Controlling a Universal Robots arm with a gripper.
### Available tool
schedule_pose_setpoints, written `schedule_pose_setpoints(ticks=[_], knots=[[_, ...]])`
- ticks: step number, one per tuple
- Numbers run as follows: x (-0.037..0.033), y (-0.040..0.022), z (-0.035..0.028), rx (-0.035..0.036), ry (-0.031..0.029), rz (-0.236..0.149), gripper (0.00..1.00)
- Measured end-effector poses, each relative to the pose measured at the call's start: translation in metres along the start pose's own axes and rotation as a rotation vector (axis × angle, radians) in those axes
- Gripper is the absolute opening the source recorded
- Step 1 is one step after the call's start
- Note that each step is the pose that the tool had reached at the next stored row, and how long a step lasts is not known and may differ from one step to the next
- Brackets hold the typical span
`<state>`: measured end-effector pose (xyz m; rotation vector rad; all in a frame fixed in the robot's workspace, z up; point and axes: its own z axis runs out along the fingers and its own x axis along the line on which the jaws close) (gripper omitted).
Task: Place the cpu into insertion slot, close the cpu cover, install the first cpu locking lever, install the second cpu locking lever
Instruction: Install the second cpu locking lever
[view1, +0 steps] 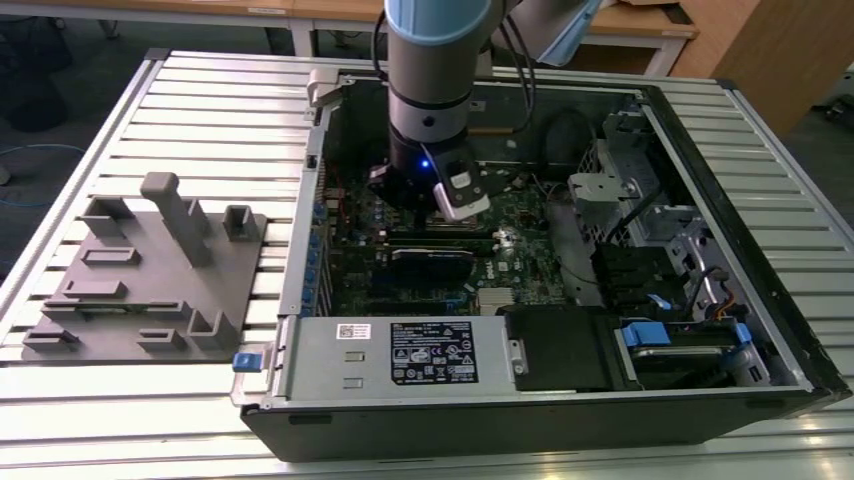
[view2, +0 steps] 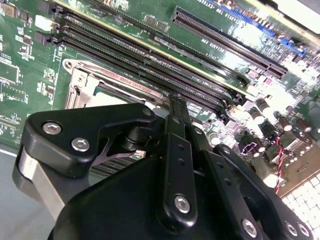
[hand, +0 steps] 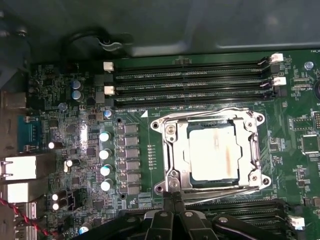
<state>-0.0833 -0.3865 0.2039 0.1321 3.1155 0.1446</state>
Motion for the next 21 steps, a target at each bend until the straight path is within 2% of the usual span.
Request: schedule_pose_setpoints(ticks=[3,4,12,14,17,21], knots=[[0.0004,-0.0001,0.0003,-0.0161,0.0013,0.001,0.11],[0.0005,-0.0002,0.0005,-0.0194,0.0016,0.001,0.11],[0.0011,-0.0045,0.0036,-0.0299,0.0025,0.001,0.11],[0.0016,-0.0056,0.0037,-0.0391,0.0032,0.001,0.11],[0.0021,-0.0072,0.0037,-0.0591,0.0050,0.001,0.11],[0.0023,-0.0106,0.0040,-0.0721,0.0060,0.002,0.11]])
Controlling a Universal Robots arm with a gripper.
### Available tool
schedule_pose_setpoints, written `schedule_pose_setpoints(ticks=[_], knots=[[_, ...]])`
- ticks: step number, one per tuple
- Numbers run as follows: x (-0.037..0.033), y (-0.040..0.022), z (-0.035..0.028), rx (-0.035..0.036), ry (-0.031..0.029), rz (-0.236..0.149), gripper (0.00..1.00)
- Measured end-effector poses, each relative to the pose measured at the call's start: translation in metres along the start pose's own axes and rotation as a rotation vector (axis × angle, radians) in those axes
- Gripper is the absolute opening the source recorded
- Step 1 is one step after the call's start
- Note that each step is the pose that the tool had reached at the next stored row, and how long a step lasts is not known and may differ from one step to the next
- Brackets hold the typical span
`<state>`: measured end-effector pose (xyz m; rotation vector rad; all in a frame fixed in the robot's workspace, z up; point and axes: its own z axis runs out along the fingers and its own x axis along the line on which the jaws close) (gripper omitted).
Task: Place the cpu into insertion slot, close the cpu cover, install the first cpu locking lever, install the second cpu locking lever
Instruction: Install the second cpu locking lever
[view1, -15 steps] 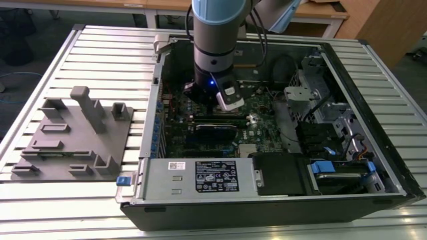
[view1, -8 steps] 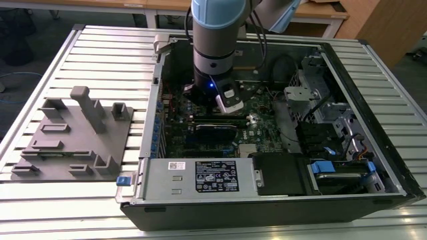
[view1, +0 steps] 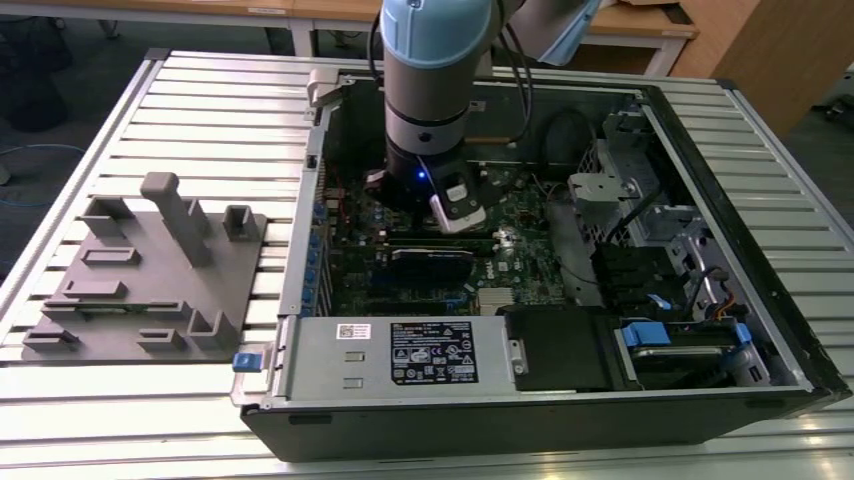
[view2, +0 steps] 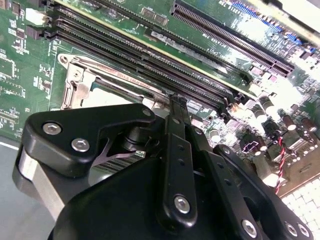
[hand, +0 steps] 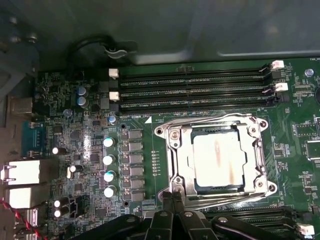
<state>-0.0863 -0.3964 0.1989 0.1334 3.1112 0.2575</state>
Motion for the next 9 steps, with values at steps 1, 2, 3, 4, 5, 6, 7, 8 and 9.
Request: schedule_pose_setpoints(ticks=[1,2,3,4,5,6,7,8,9], knots=[[0.0000,-0.0009,0.0001,-0.0027,0.0002,0.000,0.11],[0.0000,-0.0017,0.0002,-0.0053,0.0004,0.000,0.11],[0.0000,-0.0024,0.0003,-0.0088,0.0007,0.000,0.11],[0.0000,-0.0029,0.0004,-0.0132,0.0010,0.000,0.11],[0.0000,-0.0035,0.0004,-0.0178,0.0015,0.000,0.11],[0.0001,-0.0040,0.0005,-0.0227,0.0020,0.001,0.11],[0.0002,-0.0046,0.0006,-0.0283,0.0024,0.001,0.11],[0.0003,-0.0051,0.0008,-0.0335,0.0028,0.001,0.11],[0.0003,-0.0056,0.0009,-0.0378,0.0032,0.001,0.11]])
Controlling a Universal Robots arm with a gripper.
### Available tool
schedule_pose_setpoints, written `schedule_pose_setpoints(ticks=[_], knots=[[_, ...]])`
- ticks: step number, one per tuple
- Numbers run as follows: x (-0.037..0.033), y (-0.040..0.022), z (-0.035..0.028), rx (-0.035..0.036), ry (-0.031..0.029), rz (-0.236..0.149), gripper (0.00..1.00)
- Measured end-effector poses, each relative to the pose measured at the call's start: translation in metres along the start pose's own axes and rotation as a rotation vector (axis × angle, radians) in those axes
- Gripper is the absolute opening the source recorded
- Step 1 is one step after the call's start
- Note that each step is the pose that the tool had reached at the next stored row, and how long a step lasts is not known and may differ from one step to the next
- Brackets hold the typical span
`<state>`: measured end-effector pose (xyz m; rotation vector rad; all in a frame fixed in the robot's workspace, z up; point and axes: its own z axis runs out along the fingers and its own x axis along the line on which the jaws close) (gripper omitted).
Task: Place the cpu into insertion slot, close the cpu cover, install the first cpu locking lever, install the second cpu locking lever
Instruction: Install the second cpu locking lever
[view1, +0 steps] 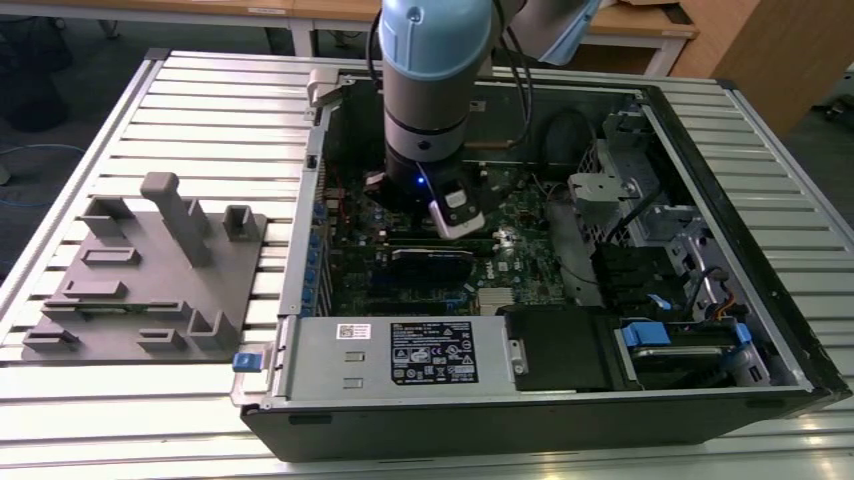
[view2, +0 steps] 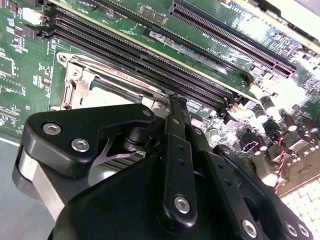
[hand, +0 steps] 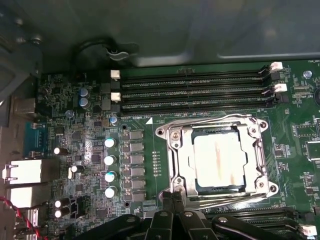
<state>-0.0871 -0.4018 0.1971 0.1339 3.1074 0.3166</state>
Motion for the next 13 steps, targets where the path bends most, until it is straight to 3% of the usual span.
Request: schedule_pose_setpoints(ticks=[5,13], knots=[[0.0003,-0.0021,0.0024,-0.0093,0.0003,0.000,0.11],[0.0011,-0.0025,0.0034,-0.0075,0.0006,0.000,0.11]])
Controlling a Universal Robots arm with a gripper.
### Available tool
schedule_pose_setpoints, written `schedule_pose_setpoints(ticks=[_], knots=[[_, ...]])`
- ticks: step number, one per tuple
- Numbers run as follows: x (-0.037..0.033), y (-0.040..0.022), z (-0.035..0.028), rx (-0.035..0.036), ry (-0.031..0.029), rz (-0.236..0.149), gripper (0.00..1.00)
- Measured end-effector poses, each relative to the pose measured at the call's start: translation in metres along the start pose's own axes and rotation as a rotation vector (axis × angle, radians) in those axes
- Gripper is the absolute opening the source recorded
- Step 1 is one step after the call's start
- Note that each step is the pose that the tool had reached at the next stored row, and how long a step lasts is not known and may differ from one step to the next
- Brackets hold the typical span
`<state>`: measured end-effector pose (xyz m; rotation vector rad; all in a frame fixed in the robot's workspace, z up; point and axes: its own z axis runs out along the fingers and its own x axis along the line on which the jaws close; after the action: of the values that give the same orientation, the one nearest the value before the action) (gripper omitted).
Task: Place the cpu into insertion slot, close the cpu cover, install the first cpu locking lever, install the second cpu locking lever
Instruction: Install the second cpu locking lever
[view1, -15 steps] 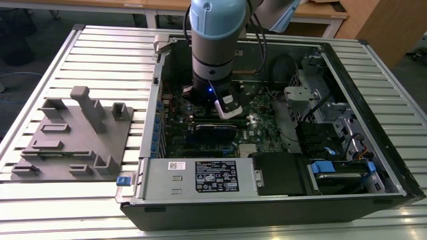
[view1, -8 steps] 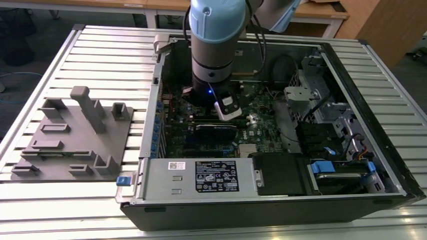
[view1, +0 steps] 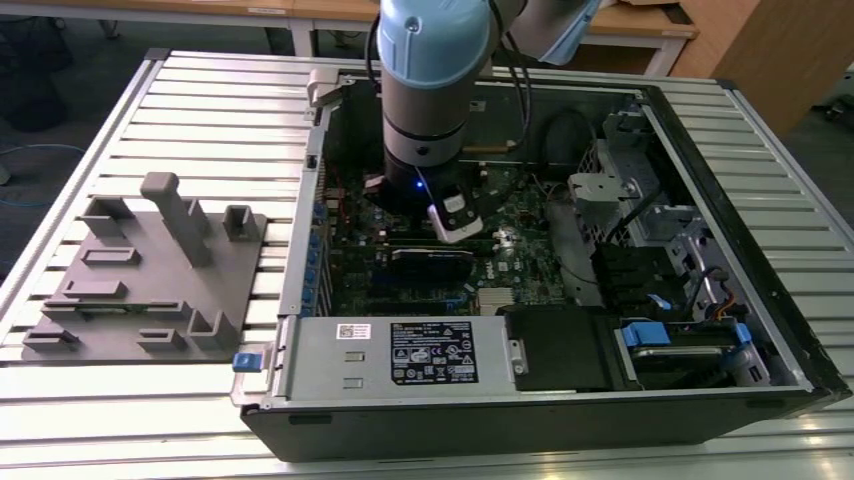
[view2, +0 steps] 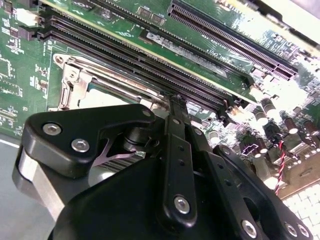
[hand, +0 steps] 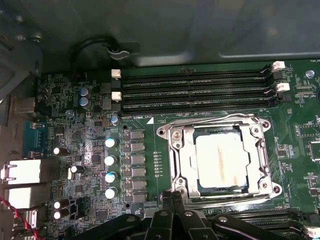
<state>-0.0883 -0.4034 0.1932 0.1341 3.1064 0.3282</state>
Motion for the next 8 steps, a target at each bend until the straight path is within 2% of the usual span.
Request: schedule_pose_setpoints(ticks=[8], knots=[[0.0025,-0.0003,0.0004,0.0009,0.0000,0.000,0.11]])
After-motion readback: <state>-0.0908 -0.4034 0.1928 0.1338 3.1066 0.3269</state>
